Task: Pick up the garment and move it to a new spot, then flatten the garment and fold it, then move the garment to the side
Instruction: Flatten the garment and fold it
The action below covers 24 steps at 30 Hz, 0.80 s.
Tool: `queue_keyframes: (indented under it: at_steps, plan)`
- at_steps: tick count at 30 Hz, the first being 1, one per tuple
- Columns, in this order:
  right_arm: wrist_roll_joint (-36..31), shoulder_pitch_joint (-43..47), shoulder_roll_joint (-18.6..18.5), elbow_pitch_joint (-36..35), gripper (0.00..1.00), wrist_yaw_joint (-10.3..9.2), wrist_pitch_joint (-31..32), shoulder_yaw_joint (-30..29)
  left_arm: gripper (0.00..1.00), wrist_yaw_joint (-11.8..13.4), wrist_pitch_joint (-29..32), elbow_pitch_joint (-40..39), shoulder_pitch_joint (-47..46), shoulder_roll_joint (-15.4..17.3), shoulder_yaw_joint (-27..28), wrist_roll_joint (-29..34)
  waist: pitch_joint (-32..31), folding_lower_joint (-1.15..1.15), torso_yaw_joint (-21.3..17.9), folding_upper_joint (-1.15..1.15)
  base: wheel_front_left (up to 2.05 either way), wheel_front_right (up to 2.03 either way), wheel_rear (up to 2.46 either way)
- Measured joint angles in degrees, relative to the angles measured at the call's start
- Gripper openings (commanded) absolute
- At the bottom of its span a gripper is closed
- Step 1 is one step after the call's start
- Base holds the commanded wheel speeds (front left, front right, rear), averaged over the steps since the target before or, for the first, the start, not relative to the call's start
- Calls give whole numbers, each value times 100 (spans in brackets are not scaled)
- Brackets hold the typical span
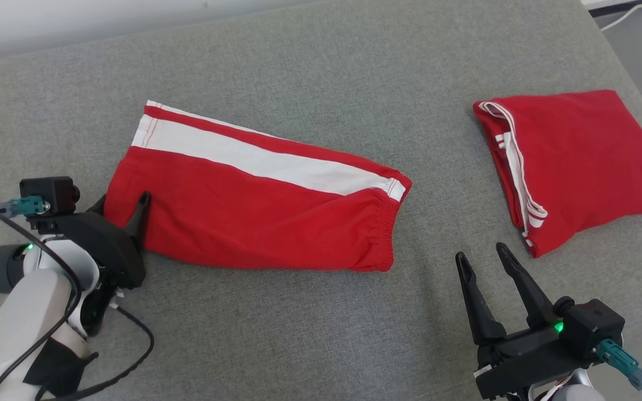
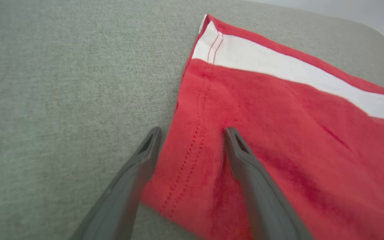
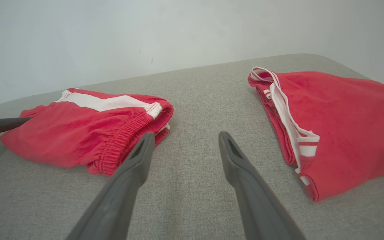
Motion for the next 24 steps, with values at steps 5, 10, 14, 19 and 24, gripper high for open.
queue_keyframes:
  at_steps: [5,10,14,19,24]
  plan:
    - [51,-69,2,55,100,0,-32,27,0,-119,-46,185,-112,-76,-26,-122,53,0,7,0,0,0,0]
    - [53,-81,5,68,100,0,-33,4,0,-172,-213,171,-79,-211,-53,-223,19,0,80,0,0,0,0]
    - [68,-32,7,63,100,0,-18,-36,0,34,-564,-59,175,-318,8,-258,-34,0,174,0,0,0,0]
    - [59,69,-5,2,100,0,59,-167,0,396,-921,-668,797,-453,54,-266,-123,-1,363,0,0,0,0]
    - [1,182,-42,-145,100,0,175,-294,0,857,-1115,-1693,1716,-555,79,-319,-229,-1,614,0,0,0,0]
